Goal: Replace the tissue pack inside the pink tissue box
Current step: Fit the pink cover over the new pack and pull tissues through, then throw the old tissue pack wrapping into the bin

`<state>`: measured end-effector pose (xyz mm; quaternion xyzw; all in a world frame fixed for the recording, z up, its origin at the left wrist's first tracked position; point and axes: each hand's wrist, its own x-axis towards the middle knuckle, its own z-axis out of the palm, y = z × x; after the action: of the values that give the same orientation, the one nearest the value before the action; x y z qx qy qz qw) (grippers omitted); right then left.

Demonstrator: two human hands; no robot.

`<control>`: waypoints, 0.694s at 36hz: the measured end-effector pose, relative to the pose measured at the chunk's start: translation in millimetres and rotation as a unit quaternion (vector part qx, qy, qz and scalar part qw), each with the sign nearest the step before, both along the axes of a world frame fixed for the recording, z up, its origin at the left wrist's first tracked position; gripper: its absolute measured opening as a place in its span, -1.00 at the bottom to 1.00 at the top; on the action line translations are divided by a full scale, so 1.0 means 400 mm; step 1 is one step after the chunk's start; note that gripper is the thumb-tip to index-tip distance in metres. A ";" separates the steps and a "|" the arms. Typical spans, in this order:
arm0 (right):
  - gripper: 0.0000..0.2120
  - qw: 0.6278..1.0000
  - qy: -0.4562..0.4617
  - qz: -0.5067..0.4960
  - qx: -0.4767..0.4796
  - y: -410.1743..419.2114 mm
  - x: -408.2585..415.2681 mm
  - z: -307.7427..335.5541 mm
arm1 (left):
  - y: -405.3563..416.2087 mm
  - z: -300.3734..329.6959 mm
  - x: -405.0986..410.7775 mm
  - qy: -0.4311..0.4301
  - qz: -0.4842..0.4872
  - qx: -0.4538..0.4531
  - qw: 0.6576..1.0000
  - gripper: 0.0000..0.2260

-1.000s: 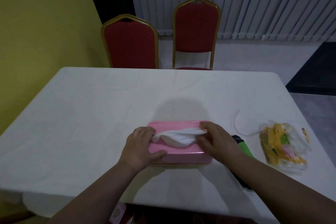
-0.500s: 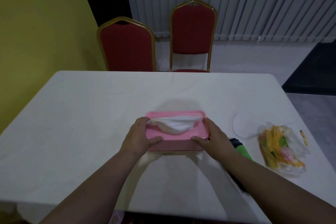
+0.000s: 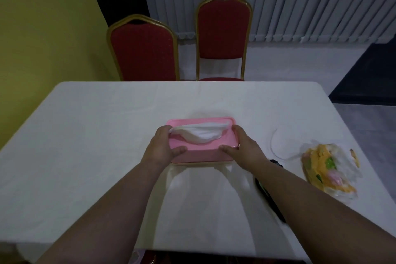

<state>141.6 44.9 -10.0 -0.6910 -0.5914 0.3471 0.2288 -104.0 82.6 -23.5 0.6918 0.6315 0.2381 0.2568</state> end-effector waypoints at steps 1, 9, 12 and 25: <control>-0.26 1.000 0.002 -0.001 0.000 -0.002 0.000 0.000 | 0.000 -0.001 -0.001 0.001 -0.001 0.001 1.000 -0.43; -0.21 0.999 0.025 0.003 -0.027 -0.001 -0.001 -0.004 | 0.000 -0.009 0.003 -0.016 0.011 -0.012 1.000 -0.45; -0.13 0.995 0.091 0.013 -0.022 -0.012 0.012 -0.001 | -0.013 0.003 0.015 -0.035 0.035 -0.015 0.999 -0.34; -0.74 0.954 0.044 -0.250 0.158 -0.125 0.285 0.108 | -0.091 0.143 0.343 -0.063 -0.177 0.199 0.962 -0.58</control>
<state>255.4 -5.0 33.1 -0.7555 -0.4364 0.2110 0.4407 33.1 46.3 33.8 0.8132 0.4214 0.3531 0.1909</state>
